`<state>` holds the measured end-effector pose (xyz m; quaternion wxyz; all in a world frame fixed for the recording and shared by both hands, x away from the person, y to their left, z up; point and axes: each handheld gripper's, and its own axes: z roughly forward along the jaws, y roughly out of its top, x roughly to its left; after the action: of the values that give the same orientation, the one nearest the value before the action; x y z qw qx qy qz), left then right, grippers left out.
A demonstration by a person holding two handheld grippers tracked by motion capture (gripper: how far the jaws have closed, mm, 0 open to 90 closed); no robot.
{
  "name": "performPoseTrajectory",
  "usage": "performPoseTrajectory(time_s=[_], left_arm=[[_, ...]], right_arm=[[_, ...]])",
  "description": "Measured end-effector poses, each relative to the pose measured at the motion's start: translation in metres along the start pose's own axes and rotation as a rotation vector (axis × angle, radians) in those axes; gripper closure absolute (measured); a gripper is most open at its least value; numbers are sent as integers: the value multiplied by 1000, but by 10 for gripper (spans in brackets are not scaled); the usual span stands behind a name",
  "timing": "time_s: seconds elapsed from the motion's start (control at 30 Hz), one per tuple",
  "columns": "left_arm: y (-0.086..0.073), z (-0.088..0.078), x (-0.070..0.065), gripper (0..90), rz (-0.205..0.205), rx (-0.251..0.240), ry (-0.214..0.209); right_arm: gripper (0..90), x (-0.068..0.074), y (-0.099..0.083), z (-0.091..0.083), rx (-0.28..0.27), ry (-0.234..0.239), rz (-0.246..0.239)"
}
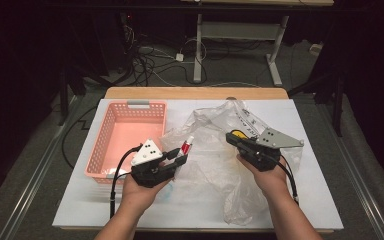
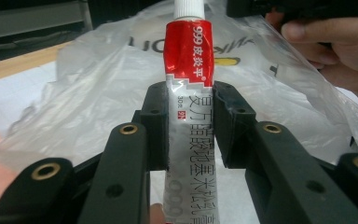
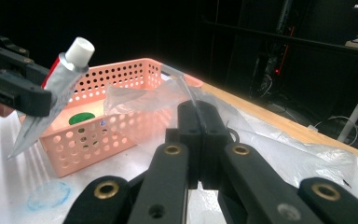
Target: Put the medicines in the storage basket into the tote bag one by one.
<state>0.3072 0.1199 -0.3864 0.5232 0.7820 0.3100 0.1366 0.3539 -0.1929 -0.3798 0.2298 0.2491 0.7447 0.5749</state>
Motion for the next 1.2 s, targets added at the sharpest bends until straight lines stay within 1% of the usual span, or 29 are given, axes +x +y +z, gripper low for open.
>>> performPoseTrajectory(time_s=[0.07, 0.17, 0.2, 0.3, 0.43, 0.53, 0.73, 0.9, 1.17, 1.2], left_arm=[[0, 7, -4, 670, 1, 10, -9], [1, 19, -11, 670, -3, 9, -31], [2, 24, -13, 670, 0, 16, -39], [3, 35, -18, 670, 15, 32, -51], [1, 49, -20, 670, 3, 48, -61], [-1, 58, -21, 670, 2, 61, -52], [-5, 78, -20, 670, -2, 90, -21], [-8, 93, -19, 670, -5, 119, -5], [-7, 119, -14, 670, 1, 152, 26], [-7, 122, -13, 670, 1, 155, 28]], right_arm=[[900, 0, 0, 0, 0, 0, -1], [900, -2, 0, 0, -2, -4, 3], [900, -2, 0, -1, -2, -6, 9], [900, -3, 0, -1, -4, -7, 5], [900, -5, 1, -3, -10, -10, 6], [900, -7, 0, -3, -7, -13, 16], [900, -8, 0, -5, -12, -17, 11], [900, -8, 2, -7, -19, -20, 11], [900, -10, 2, -6, -24, -19, 16], [900, -10, 2, -6, -22, -17, 23]])
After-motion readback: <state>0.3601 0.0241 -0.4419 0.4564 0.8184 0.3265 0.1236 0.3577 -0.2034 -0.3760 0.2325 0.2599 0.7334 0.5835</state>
